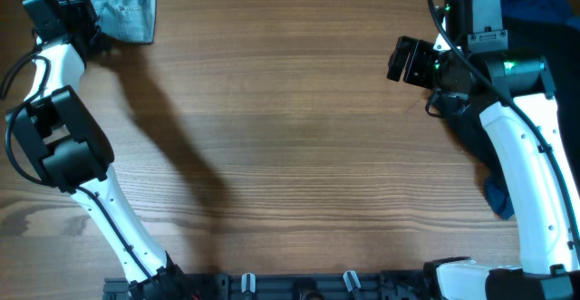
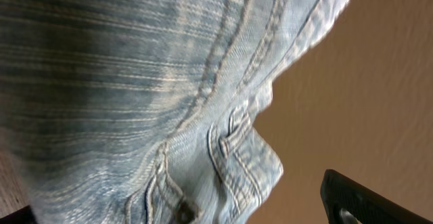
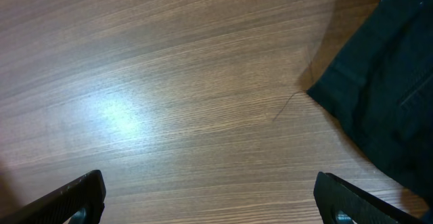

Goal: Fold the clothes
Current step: 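Lower the bundle at the upper-left corner and release it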

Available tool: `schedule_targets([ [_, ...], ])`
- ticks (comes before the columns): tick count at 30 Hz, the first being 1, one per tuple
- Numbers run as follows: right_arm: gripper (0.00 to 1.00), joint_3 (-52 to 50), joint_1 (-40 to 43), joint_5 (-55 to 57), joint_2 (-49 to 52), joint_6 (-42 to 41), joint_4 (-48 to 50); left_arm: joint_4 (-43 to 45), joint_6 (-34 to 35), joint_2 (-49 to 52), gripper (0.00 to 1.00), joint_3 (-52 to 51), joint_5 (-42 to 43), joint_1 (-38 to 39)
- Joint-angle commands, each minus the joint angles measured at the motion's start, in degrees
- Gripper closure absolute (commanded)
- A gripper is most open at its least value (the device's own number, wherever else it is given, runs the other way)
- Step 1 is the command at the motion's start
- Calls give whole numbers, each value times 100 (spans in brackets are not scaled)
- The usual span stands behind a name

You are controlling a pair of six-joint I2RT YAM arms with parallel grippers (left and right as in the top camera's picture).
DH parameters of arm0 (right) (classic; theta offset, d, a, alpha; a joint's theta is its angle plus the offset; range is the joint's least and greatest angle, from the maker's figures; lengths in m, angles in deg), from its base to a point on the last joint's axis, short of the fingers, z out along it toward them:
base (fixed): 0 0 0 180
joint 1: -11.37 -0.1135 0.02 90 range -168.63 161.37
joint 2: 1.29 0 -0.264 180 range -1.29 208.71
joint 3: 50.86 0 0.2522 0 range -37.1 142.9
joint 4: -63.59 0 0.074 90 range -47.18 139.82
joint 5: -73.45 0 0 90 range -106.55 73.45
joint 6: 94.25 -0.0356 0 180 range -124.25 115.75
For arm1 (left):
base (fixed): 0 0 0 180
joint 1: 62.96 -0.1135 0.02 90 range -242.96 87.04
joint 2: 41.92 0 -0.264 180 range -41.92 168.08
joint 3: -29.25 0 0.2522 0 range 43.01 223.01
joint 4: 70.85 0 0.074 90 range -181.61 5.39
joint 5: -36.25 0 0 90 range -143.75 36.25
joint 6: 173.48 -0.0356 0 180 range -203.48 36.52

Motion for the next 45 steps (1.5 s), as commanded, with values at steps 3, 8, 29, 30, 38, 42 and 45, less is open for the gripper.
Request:
schedule_targets([
  [3, 0, 59, -2, -94, 7, 52, -68, -529, -931, -612, 0, 37, 273, -42],
  [8, 0, 59, -2, -92, 7, 57, -13, -1497, -1137, -1145, 0, 37, -590, -52],
  [29, 0, 59, -2, -94, 9, 74, 415, -1469, -5278, -2837, 96, 37, -2098, 37],
  [30, 0, 59, -2, -94, 9, 74, 466, -1314, -5281, -2806, 96, 37, -2175, 44],
  [38, 0, 59, -2, -96, 9, 70, 485, -621, -7333, -2059, 96, 37, -2739, 28],
  [42, 0, 59, -2, -96, 9, 70, 463, -234, -7528, -1633, 96, 37, -2732, 20],
  [45, 0, 59, -2, -96, 9, 68, 474, 203, -7528, -1331, 96, 37, -2708, 22],
])
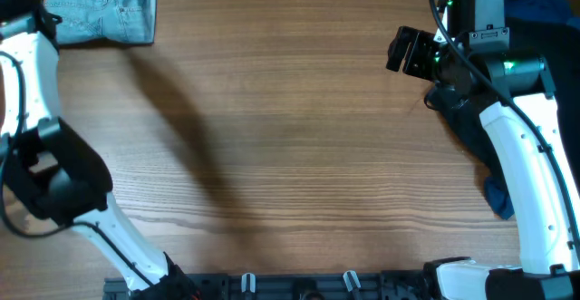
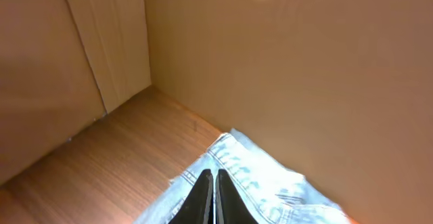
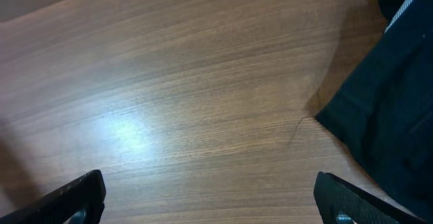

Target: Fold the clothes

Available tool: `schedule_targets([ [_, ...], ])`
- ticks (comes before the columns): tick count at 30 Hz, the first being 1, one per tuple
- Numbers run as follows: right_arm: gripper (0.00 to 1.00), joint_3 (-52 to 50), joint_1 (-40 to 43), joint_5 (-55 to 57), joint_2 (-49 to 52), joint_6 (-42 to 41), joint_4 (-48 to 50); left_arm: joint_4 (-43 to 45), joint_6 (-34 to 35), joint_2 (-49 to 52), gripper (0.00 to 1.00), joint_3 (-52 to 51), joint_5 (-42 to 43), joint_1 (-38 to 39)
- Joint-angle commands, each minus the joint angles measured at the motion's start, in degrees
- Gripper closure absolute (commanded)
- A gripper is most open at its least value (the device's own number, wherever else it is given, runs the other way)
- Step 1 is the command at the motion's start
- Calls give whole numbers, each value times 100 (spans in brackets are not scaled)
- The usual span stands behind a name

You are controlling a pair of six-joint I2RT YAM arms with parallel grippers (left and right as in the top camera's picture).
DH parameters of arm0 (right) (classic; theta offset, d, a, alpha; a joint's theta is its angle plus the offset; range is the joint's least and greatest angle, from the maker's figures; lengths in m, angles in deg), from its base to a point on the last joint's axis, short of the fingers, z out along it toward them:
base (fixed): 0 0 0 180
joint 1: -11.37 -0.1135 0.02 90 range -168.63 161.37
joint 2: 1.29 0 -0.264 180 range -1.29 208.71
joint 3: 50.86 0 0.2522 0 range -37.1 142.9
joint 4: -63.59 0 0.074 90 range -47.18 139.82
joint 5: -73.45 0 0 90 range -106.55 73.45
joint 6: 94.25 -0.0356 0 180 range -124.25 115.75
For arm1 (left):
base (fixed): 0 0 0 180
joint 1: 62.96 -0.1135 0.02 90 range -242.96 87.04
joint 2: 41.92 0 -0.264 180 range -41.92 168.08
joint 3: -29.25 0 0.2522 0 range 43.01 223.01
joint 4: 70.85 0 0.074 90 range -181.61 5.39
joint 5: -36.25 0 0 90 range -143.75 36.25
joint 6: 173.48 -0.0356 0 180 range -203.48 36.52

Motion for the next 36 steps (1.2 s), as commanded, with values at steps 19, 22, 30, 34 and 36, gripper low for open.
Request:
schedule_targets([
  [19, 0, 59, -2, -225, 9, 76, 140, 511, -1204, 2197, 96, 9, 136, 17],
  [22, 0, 59, -2, -243, 9, 70, 111, 638, -1204, 2264, 96, 9, 136, 17],
  [30, 0, 59, -2, -286, 9, 55, 24, 2339, -1357, 1886, 96, 9, 111, 219],
  [34, 0, 59, -2, -378, 9, 57, 22, 2577, -1613, 1469, 96, 9, 90, 540],
  [36, 0, 59, -2, -393, 9, 52, 22, 2273, -1611, 1311, 96, 9, 94, 717],
])
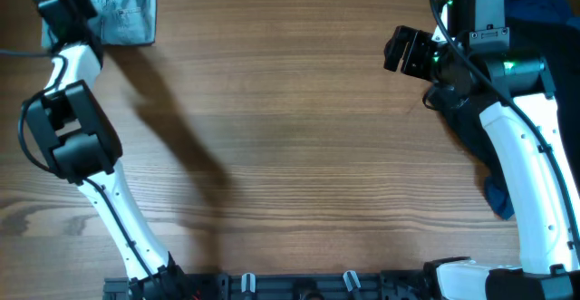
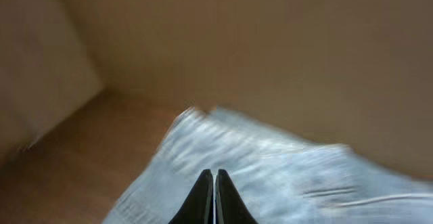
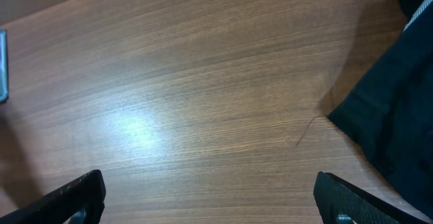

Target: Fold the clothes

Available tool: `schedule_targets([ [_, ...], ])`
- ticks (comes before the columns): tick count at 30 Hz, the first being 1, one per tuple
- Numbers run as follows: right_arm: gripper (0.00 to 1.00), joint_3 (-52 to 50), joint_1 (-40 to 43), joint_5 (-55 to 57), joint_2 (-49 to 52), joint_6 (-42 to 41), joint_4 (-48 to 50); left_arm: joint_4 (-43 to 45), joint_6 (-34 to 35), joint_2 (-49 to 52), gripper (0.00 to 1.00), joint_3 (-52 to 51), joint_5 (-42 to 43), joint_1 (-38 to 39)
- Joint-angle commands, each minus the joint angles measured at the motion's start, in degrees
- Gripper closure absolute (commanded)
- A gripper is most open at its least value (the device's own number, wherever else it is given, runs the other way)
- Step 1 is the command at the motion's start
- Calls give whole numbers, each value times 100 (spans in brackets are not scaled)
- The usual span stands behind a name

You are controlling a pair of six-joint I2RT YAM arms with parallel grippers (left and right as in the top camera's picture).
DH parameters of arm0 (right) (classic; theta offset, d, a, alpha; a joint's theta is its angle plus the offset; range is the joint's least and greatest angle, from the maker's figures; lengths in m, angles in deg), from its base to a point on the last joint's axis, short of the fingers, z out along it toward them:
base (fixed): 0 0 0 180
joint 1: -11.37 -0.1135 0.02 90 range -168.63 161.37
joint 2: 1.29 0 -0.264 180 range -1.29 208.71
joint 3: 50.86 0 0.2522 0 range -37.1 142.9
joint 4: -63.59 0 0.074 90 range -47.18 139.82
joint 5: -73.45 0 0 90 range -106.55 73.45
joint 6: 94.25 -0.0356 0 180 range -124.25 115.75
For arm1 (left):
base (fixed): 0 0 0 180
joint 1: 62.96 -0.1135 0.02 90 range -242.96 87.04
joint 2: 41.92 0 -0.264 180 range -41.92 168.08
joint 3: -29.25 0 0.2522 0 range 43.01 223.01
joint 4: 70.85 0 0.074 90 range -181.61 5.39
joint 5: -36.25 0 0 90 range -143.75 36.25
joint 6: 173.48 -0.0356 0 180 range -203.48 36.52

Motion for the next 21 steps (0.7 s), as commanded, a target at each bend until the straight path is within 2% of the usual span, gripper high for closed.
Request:
schedule_targets([
  [1, 0, 59, -2, -155, 9, 52, -11, -413, -243, -704, 96, 24, 11, 490],
  [6, 0, 59, -2, -162, 9, 50, -24, -1770, -177, -664, 96, 24, 13, 807],
  [10, 0, 59, -2, -197, 9, 52, -17, -2428, -177, -516, 96, 24, 13, 835],
  [21, 0, 59, -2, -195, 9, 57, -15, -2699, -175, 205, 96, 24, 59, 634],
])
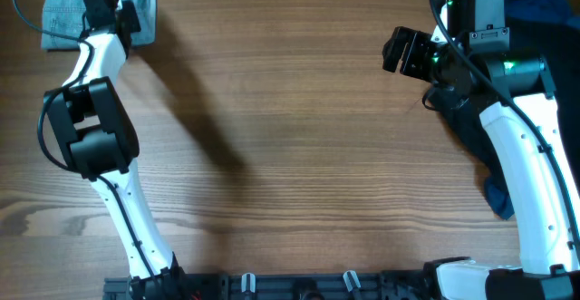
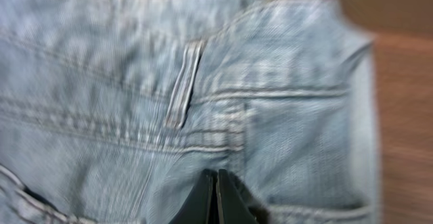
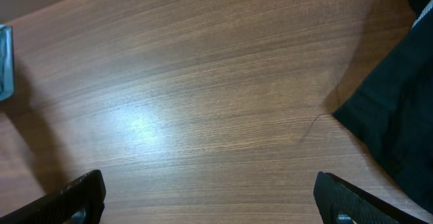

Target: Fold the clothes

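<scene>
Folded light-blue jeans (image 1: 62,10) lie in the table's far-left corner. My left gripper (image 1: 111,12) hangs just above them, pointing down. In the left wrist view its black fingertips (image 2: 216,178) are pressed together with nothing between them, and the denim (image 2: 135,82) with its belt loop and seams fills the picture. My right gripper (image 1: 404,53) hovers at the far right over bare wood. Its fingers (image 3: 81,193) stand wide apart and hold nothing. A pile of dark navy clothes (image 1: 540,1) lies behind and under the right arm.
The wooden table (image 1: 299,155) spreads between the two arms. In the right wrist view the dark cloth's edge (image 3: 399,129) lies at the right and a sliver of the jeans (image 3: 5,61) at the left. A blue fold (image 1: 497,196) pokes out beside the right arm.
My left gripper has moved from the jeans' left edge to above their middle and now looks straight down at the denim instead of at the wall. It is still shut. The right arm has barely moved.
First my left gripper was right against the rumpled jeans, one finger showing apart from them. Then it was shut and off to the far left, with the jeans lying flat in the corner. It came back to their left edge and now hangs over them. The right gripper stayed open.
</scene>
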Available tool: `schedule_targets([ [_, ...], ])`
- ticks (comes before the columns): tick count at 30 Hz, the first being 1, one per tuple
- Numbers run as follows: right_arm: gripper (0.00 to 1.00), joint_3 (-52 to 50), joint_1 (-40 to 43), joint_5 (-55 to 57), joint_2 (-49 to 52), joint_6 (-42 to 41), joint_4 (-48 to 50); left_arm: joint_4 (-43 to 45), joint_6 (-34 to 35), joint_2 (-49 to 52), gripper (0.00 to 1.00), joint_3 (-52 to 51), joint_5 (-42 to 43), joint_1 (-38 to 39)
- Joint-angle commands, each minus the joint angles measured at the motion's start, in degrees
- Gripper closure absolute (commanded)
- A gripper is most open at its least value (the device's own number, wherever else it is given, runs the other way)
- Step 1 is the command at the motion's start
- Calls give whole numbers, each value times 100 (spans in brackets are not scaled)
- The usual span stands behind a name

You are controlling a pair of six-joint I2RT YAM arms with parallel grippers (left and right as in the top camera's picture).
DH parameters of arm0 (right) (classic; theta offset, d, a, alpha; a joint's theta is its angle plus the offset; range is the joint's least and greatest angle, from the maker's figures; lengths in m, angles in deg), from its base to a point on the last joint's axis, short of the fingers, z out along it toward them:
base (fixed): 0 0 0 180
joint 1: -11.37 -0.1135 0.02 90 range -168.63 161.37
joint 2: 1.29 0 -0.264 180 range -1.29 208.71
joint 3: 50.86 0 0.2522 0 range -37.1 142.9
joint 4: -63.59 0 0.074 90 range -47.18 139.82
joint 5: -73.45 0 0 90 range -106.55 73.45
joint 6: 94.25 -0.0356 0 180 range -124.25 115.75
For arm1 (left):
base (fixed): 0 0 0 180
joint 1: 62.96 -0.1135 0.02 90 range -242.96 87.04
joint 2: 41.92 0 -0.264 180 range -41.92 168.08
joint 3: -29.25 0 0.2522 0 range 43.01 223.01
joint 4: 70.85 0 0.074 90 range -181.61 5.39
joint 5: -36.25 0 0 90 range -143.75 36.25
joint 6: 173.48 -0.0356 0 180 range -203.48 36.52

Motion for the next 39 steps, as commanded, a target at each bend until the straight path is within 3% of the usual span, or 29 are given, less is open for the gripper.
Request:
schedule_targets([
  [1, 0, 59, -2, -92, 9, 55, 11, -208, -68, 328, 96, -15, 57, 4],
  [5, 0, 59, -2, -92, 9, 55, 31, 227, -72, 229, 96, -15, 70, 92],
  [11, 0, 59, -2, -146, 9, 50, 26, 1720, -70, -258, 96, -15, 37, 142],
  [16, 0, 59, -2, -293, 9, 50, 20, 2538, -72, -590, 96, -15, -645, 109],
  [27, 0, 59, -2, -389, 9, 46, 28, 1950, -70, -439, 96, -15, -319, -605],
  [39, 0, 59, -2, -393, 9, -149, 70, 1351, -68, 448, 96, -15, -72, -1032],
])
